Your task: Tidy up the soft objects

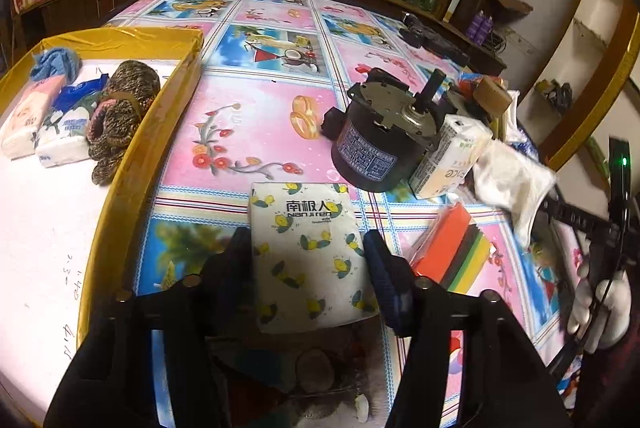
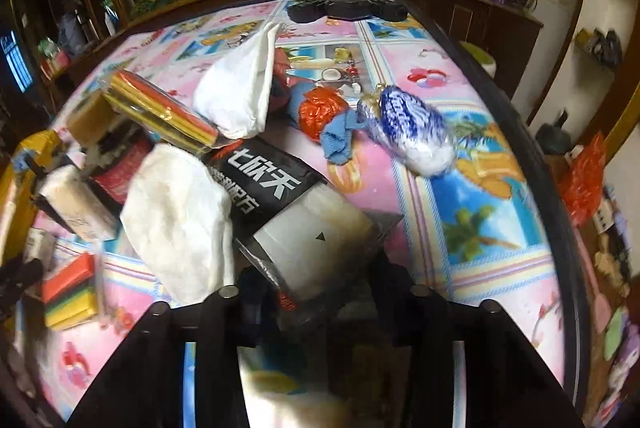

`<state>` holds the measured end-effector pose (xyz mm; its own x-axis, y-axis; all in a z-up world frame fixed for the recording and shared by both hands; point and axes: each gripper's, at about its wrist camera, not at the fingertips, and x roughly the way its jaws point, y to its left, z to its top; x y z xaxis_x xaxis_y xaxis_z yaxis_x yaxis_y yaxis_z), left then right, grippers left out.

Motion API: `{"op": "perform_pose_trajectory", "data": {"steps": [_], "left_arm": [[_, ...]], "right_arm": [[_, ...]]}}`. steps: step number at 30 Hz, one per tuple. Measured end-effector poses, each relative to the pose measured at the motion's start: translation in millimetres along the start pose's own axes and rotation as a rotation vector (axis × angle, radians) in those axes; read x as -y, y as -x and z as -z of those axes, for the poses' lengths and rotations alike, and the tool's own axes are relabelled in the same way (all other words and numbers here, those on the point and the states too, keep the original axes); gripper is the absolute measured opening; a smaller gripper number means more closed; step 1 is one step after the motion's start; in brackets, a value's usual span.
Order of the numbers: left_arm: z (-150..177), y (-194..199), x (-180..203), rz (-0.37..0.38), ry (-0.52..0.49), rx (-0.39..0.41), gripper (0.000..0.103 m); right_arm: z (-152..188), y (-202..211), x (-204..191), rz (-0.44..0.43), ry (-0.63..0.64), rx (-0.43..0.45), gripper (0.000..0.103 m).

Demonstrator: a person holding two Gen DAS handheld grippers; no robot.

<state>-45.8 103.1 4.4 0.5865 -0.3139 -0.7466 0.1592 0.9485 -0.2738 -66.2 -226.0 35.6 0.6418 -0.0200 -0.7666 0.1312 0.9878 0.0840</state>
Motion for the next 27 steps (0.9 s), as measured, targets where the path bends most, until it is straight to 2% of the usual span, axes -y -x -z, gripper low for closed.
{"op": "perform_pose_trajectory", "data": {"steps": [7,10,12,13,15,18,23,24,27], "left_arm": [[0.7,2.8,-9.6,0.049,0.049,0.013,0.051],[1.2,4.0,-13.0,0.072,0.065,0.018,0.051],[1.2,4.1,-13.1,0.073,0.064,0.018,0.051],[1.3,4.1,-13.1,0.073,0.065,0.018,0.051],[1.8,4.5,-13.0,0.073,0.064,0.017,0.051],[1.8,4.6,-13.1,0.071,0.063,0.016,0.051],[2.0,4.9,-13.4,0.07,0.063,0.016,0.051],[2.0,4.9,-13.2,0.068,0.061,0.015,0.051],[2.1,5.1,-14.1,0.066,0.064,0.016,0.051]], "right_arm": [[44.9,33.0,24.4,-0.032,-0.022,-0.013,0.035],[56.1,47.4,37.1,-0.062,-0.06,-0.026,0.04],[59.3,56.9,45.6,-0.057,-0.105,-0.02,0.062],[59.5,63.9,49.0,-0.034,-0.125,-0.005,0.067],[62.0,80.2,49.9,-0.012,-0.148,0.041,0.07],[70.3,107.7,39.4,-0.045,-0.159,0.106,0.07],[72.4,133.4,-8.1,-0.1,0.018,0.167,0.07],[72.5,132.4,-17.3,-0.103,0.056,0.158,0.072],[69.9,114.4,-48.2,-0.089,0.177,0.108,0.07]]}}
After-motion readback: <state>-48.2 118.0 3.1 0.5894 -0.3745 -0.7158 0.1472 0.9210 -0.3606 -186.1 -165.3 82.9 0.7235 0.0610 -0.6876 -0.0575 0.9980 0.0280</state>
